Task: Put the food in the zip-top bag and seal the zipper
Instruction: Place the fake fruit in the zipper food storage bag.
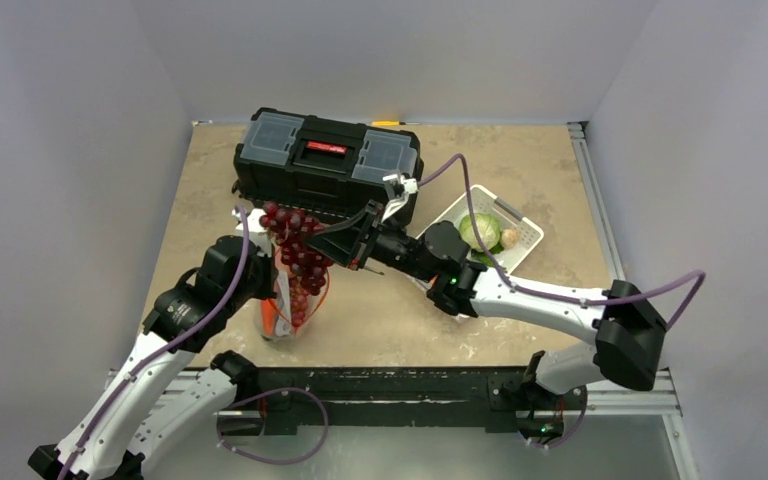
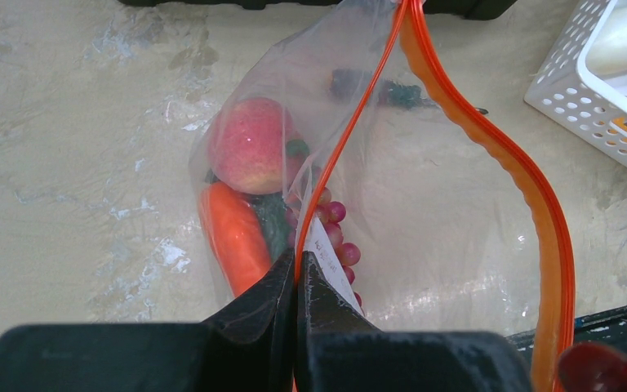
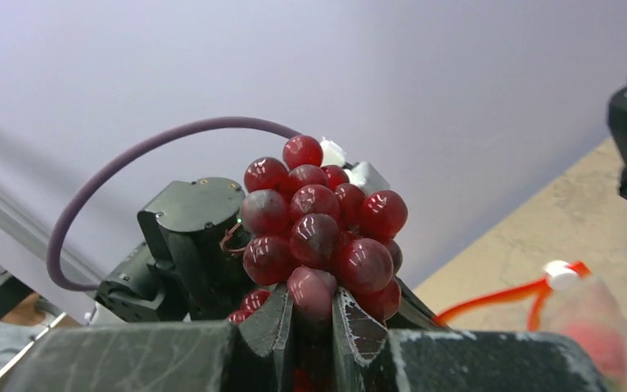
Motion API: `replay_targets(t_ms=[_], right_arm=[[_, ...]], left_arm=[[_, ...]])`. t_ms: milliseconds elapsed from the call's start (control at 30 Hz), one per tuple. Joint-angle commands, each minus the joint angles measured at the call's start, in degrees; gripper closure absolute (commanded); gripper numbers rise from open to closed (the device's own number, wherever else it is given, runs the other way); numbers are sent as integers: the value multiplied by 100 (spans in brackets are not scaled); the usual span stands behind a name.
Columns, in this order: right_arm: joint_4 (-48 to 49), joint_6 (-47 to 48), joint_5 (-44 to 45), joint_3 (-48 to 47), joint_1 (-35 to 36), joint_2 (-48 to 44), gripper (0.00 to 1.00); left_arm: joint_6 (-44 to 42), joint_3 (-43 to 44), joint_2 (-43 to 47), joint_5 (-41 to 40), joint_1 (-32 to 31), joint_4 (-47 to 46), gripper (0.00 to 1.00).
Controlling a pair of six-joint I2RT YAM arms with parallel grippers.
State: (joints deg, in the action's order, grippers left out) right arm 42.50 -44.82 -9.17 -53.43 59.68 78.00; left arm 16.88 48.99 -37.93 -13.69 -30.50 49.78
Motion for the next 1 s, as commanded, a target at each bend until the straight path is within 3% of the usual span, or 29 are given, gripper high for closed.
replay_targets(t_ms=[0, 533, 967], right_arm=[[1387, 15, 515, -560, 192, 350, 100], [1136, 371, 1120, 297, 604, 728, 100], [234, 429, 1364, 624, 659, 488, 100]], left_arm=[[-54, -4, -15, -72, -10, -188, 100], [-71, 0, 82, -19, -11, -214, 100], [-73, 2, 137, -6, -17, -228, 100]])
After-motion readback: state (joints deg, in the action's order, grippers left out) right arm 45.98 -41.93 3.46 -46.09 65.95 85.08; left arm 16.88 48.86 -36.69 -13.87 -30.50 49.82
